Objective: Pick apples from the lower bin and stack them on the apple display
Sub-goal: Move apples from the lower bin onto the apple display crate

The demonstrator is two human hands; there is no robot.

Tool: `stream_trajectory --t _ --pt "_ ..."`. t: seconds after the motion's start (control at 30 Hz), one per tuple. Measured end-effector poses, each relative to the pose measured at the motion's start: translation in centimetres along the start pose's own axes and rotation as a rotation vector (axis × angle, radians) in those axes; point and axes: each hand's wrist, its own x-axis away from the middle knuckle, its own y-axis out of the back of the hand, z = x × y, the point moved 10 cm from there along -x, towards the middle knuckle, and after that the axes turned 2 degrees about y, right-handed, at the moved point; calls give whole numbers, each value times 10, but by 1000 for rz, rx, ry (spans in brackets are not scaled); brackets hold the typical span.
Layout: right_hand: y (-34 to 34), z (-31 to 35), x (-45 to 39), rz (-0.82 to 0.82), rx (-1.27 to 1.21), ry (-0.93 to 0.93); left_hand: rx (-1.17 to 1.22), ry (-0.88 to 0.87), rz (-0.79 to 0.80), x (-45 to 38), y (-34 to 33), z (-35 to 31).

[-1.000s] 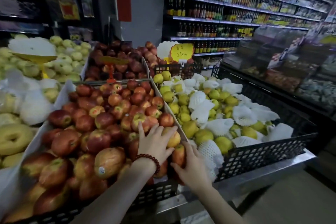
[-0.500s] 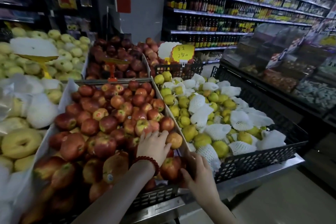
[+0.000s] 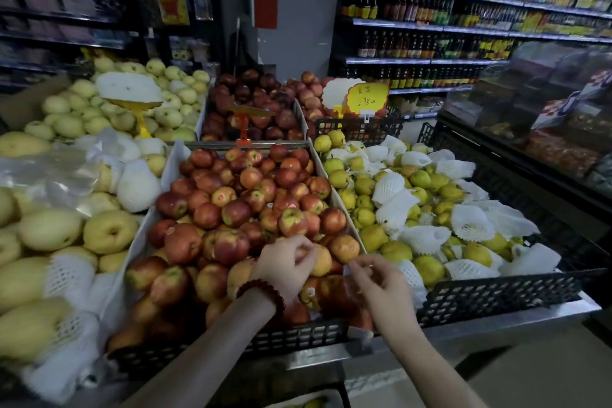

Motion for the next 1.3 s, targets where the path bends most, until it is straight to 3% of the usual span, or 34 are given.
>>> stream_trajectory --t 0.17,0.27,0.43,0.57,0.9,1.13,1.3 --pt "-44 12 36 133 22 172 22 -35 -91 65 21 19" --pt "-75 -7 74 190 -25 244 29 -108 -53 112 9 42" --pt "-114 -74 135 192 122 356 146 93 22 172 -41 133" --pt "-136 -158 163 229 158 330 147 178 93 195 -99 197" --pt "-149 -356 206 192 138 239 43 169 37 238 -250 335" --pt "-136 -426 228 196 70 176 17 269 63 263 -318 381" --pt "-115 -461 228 176 41 106 -45 391 168 268 -362 426"
